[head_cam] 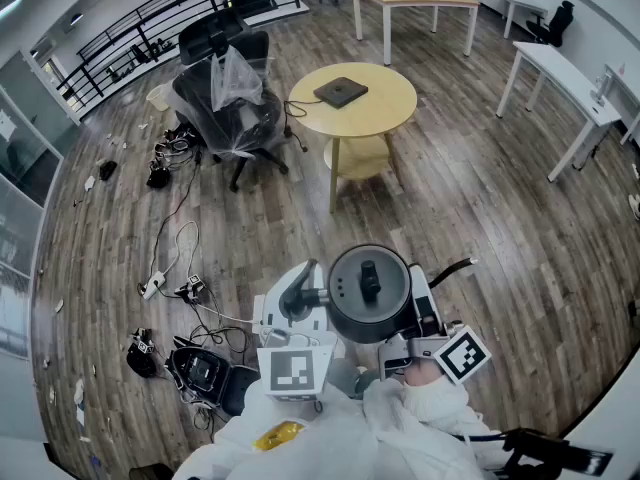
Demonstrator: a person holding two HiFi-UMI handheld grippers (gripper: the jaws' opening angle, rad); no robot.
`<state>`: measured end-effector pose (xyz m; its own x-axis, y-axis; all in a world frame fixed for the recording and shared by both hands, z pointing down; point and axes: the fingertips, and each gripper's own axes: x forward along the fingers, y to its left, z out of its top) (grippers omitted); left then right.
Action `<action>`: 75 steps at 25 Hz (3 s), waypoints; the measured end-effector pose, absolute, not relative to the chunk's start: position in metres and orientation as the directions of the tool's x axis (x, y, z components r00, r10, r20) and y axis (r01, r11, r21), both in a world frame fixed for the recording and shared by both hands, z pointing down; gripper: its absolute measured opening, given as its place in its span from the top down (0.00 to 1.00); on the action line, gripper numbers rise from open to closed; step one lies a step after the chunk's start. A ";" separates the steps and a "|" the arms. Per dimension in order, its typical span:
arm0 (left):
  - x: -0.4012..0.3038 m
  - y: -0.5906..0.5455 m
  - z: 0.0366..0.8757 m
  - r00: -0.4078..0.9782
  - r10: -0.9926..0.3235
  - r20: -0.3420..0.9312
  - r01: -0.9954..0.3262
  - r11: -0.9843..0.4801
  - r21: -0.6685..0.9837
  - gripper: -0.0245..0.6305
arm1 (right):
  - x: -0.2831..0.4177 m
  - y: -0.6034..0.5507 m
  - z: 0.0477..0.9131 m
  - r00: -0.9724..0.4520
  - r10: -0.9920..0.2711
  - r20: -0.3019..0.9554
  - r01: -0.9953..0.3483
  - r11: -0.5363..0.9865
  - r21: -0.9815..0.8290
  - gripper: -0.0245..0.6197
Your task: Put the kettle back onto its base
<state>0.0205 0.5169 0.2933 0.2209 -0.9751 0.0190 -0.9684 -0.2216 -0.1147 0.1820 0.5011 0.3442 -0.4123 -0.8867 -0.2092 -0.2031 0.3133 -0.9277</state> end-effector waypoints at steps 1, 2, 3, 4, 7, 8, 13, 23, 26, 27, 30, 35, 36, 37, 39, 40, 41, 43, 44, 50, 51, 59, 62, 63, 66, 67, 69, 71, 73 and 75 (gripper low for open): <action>0.020 0.514 0.294 0.220 -0.975 0.022 -0.969 -0.221 -0.110 0.96 | 0.182 0.498 0.344 -0.414 -0.886 -0.208 -0.205 0.314 -0.927 0.53; 0.020 0.511 0.295 0.219 -0.975 0.025 -0.970 -0.220 -0.106 0.96 | 0.182 0.495 0.344 -0.415 -0.886 -0.207 -0.208 0.314 -0.926 0.53; 0.020 0.507 0.296 0.218 -0.976 0.026 -0.970 -0.220 -0.103 0.96 | 0.182 0.492 0.345 -0.415 -0.886 -0.206 -0.210 0.314 -0.926 0.53; 0.019 0.504 0.297 0.218 -0.976 0.028 -0.970 -0.220 -0.101 0.96 | 0.181 0.488 0.345 -0.415 -0.887 -0.204 -0.212 0.312 -0.926 0.53; 0.015 0.492 0.300 0.220 -0.975 0.031 -0.970 -0.222 -0.097 0.96 | 0.178 0.477 0.347 -0.411 -0.890 -0.198 -0.218 0.306 -0.927 0.53; 0.014 0.487 0.300 0.221 -0.975 0.031 -0.970 -0.223 -0.093 0.96 | 0.176 0.473 0.347 -0.410 -0.891 -0.197 -0.221 0.306 -0.926 0.53; 0.006 0.458 0.299 0.229 -0.973 0.026 -0.968 -0.230 -0.096 0.96 | 0.170 0.445 0.346 -0.402 -0.894 -0.199 -0.225 0.307 -0.925 0.53; -0.027 0.373 0.296 0.246 -0.969 0.015 -0.964 -0.247 -0.100 0.96 | 0.136 0.364 0.344 -0.380 -0.903 -0.203 -0.224 0.302 -0.927 0.53; -0.041 0.340 0.290 0.260 -0.966 0.000 -0.960 -0.258 -0.107 0.96 | 0.123 0.333 0.339 -0.368 -0.905 -0.214 -0.227 0.311 -0.923 0.53; -0.046 0.329 0.289 0.264 -0.965 -0.005 -0.959 -0.262 -0.106 0.96 | 0.118 0.322 0.337 -0.363 -0.906 -0.219 -0.231 0.315 -0.921 0.53; -0.059 0.300 0.285 0.278 -0.961 -0.015 -0.956 -0.275 -0.102 0.96 | 0.105 0.295 0.333 -0.355 -0.908 -0.224 -0.241 0.320 -0.916 0.53; -0.072 0.264 0.285 0.291 -0.957 -0.016 -0.953 -0.288 -0.092 0.96 | 0.093 0.261 0.331 -0.341 -0.915 -0.216 -0.256 0.312 -0.915 0.53; -0.074 0.259 0.286 0.293 -0.956 -0.014 -0.953 -0.290 -0.087 0.96 | 0.091 0.255 0.332 -0.342 -0.915 -0.214 -0.259 0.311 -0.915 0.53; -0.075 0.254 0.287 0.293 -0.956 -0.011 -0.953 -0.292 -0.083 0.96 | 0.089 0.250 0.332 -0.344 -0.914 -0.214 -0.259 0.311 -0.914 0.53; -0.078 0.242 0.289 0.293 -0.956 -0.007 -0.953 -0.291 -0.081 0.96 | 0.086 0.237 0.334 -0.346 -0.914 -0.210 -0.254 0.307 -0.917 0.53; -0.080 0.235 0.291 0.292 -0.957 -0.005 -0.954 -0.290 -0.080 0.96 | 0.084 0.231 0.335 -0.346 -0.915 -0.207 -0.252 0.303 -0.919 0.53; -0.080 0.228 0.292 0.291 -0.957 -0.003 -0.954 -0.290 -0.078 0.96 | 0.083 0.224 0.337 -0.345 -0.916 -0.204 -0.250 0.299 -0.921 0.53; -0.080 0.214 0.295 0.294 -0.956 0.000 -0.953 -0.293 -0.079 0.96 | 0.084 0.211 0.340 -0.344 -0.917 -0.200 -0.255 0.297 -0.920 0.53; -0.079 0.207 0.296 0.295 -0.956 0.001 -0.952 -0.294 -0.081 0.96 | 0.085 0.204 0.341 -0.344 -0.918 -0.199 -0.258 0.296 -0.920 0.53; -0.068 0.154 0.298 0.291 -0.957 0.007 -0.953 -0.290 -0.087 0.96 | 0.096 0.150 0.344 -0.349 -0.916 -0.197 -0.254 0.295 -0.921 0.53; -0.066 0.144 0.298 0.290 -0.957 0.008 -0.953 -0.289 -0.090 0.96 | 0.098 0.140 0.344 -0.350 -0.915 -0.200 -0.253 0.298 -0.920 0.53; -0.050 0.059 0.293 0.266 -0.964 -0.006 -0.960 -0.264 -0.088 0.96 | 0.113 0.049 0.339 -0.375 -0.904 -0.204 -0.241 0.308 -0.921 0.53; -0.041 0.034 0.289 0.255 -0.967 -0.016 -0.963 -0.253 -0.090 0.96 | 0.121 0.021 0.337 -0.388 -0.897 -0.210 -0.232 0.316 -0.920 0.53; -0.038 0.027 0.287 0.250 -0.968 -0.023 -0.964 -0.247 -0.094 0.96 | 0.123 0.013 0.335 -0.393 -0.894 -0.215 -0.226 0.320 -0.920 0.53; -0.033 0.012 0.283 0.232 -0.972 -0.039 -0.967 -0.227 -0.115 0.96 | 0.129 -0.007 0.332 -0.413 -0.881 -0.232 -0.214 0.341 -0.915 0.53; -0.032 0.007 0.283 0.226 -0.973 -0.037 -0.968 -0.220 -0.118 0.96 | 0.130 -0.013 0.332 -0.419 -0.878 -0.234 -0.211 0.344 -0.915 0.53; -0.031 -0.005 0.286 0.213 -0.977 -0.025 -0.971 -0.209 -0.116 0.96 | 0.130 -0.026 0.336 -0.423 -0.877 -0.225 -0.200 0.333 -0.921 0.53; -0.033 -0.014 0.290 0.204 -0.979 -0.010 -0.973 -0.202 -0.114 0.96 | 0.127 -0.035 0.342 -0.429 -0.879 -0.211 -0.194 0.317 -0.928 0.53; -0.036 -0.022 0.296 0.197 -0.980 0.003 -0.974 -0.196 -0.114 0.96 | 0.124 -0.044 0.347 -0.438 -0.877 -0.197 -0.200 0.308 -0.930 0.53; -0.038 -0.032 0.299 0.192 -0.981 0.010 -0.976 -0.192 -0.108 0.96 | 0.123 -0.053 0.349 -0.441 -0.878 -0.186 -0.198 0.297 -0.934 0.53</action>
